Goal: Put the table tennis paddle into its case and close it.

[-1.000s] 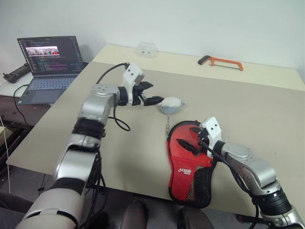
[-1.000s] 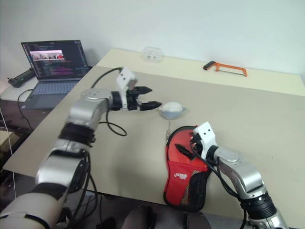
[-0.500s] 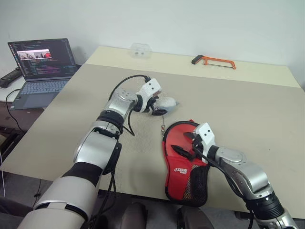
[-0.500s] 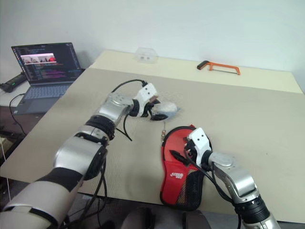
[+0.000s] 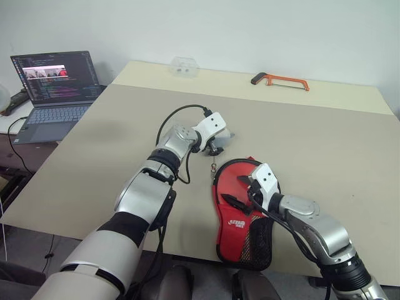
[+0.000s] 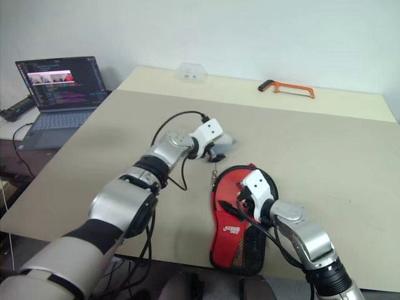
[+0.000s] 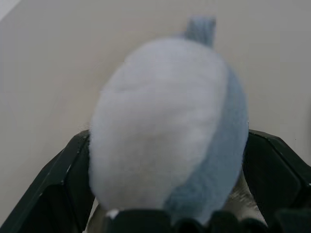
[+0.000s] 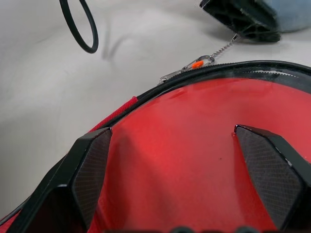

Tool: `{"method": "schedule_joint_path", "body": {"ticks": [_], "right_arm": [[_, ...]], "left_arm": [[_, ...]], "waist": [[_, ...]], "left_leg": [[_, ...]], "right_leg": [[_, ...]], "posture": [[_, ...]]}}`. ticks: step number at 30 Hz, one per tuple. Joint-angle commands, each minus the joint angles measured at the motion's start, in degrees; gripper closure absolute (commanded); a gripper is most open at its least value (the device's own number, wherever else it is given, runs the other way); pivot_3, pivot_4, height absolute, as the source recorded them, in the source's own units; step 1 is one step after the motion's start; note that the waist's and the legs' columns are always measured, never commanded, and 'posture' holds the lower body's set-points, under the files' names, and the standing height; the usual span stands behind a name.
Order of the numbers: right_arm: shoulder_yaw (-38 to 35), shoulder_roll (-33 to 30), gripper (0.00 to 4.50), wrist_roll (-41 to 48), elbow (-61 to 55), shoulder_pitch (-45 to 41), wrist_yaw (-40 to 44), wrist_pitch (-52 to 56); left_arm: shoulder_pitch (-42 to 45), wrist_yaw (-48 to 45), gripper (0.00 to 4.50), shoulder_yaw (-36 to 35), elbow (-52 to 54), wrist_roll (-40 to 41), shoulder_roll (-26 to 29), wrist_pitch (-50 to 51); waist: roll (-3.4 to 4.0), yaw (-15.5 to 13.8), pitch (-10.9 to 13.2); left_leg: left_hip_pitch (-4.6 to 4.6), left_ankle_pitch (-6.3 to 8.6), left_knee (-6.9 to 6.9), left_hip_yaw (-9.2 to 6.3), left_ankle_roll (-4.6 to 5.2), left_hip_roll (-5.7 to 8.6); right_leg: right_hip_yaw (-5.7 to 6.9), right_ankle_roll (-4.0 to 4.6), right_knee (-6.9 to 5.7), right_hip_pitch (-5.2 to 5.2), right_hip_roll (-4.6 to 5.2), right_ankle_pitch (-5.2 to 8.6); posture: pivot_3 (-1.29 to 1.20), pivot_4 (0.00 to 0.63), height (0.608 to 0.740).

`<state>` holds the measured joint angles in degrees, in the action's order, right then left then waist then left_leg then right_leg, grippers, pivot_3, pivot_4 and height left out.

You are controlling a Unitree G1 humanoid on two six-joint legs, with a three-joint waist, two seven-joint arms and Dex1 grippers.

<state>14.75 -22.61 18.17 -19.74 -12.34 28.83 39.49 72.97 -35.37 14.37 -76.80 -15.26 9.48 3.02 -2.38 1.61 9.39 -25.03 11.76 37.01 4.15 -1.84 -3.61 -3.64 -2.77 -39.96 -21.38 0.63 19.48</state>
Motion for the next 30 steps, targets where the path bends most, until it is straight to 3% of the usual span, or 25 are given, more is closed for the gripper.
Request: {"method": "schedule_joint_path", "body": {"ticks": [1,6,10,19,30], "right_arm": [[1.2,0.2,0.00,0.1,0.2,0.6,0.7,2.5],[1.4,0.4,0.00,-0.7,0.8,0.0,0.5,2.8],[2.8,0.3,0.00,-3.0,3.2,-2.0,-2.0,9.2],[7.2,-1.7,0.00,-5.5,4.2,-3.7,-0.3,11.4],[8.2,-3.0,0.00,-4.8,-3.2,-0.7,0.6,16.0]], "left_arm": [[0.4,2.5,1.30,-0.7,0.1,-0.7,-0.9,0.5],[0.8,7.9,3.00,-1.6,0.1,-0.9,-1.8,-1.7],[2.0,10.7,3.85,-2.9,-0.1,-0.6,-2.7,-3.8],[5.2,22.8,3.96,0.0,-1.0,-6.3,-6.5,-9.4],[8.1,38.6,3.96,5.7,-2.3,-15.7,-11.5,-11.5]], "waist": [[-0.01,0.0,0.0],[-0.01,0.0,0.0],[-0.01,0.1,0.0],[-0.08,-0.1,-0.1],[-0.07,-0.1,-0.1]], "left_leg": [[0.00,0.00,0.00,0.00,0.00,0.00],[0.06,0.00,0.00,0.00,0.00,0.01],[0.09,-0.01,0.02,0.00,-0.01,0.01],[0.16,-0.01,0.03,-0.04,-0.01,0.04],[0.18,-0.01,-0.01,-0.03,-0.02,0.06]], "right_leg": [[0.00,0.00,0.00,0.01,0.00,0.00],[0.01,0.00,-0.03,0.04,0.00,0.00],[-0.01,0.01,-0.08,0.06,0.01,-0.01],[0.02,0.01,-0.12,0.16,0.01,-0.02],[0.00,0.01,-0.09,0.14,0.01,-0.01]], "posture": [[0.00,0.150,0.740],[0.00,0.150,0.740],[0.00,0.150,0.740],[0.00,0.150,0.740],[0.00,0.150,0.740]]}}
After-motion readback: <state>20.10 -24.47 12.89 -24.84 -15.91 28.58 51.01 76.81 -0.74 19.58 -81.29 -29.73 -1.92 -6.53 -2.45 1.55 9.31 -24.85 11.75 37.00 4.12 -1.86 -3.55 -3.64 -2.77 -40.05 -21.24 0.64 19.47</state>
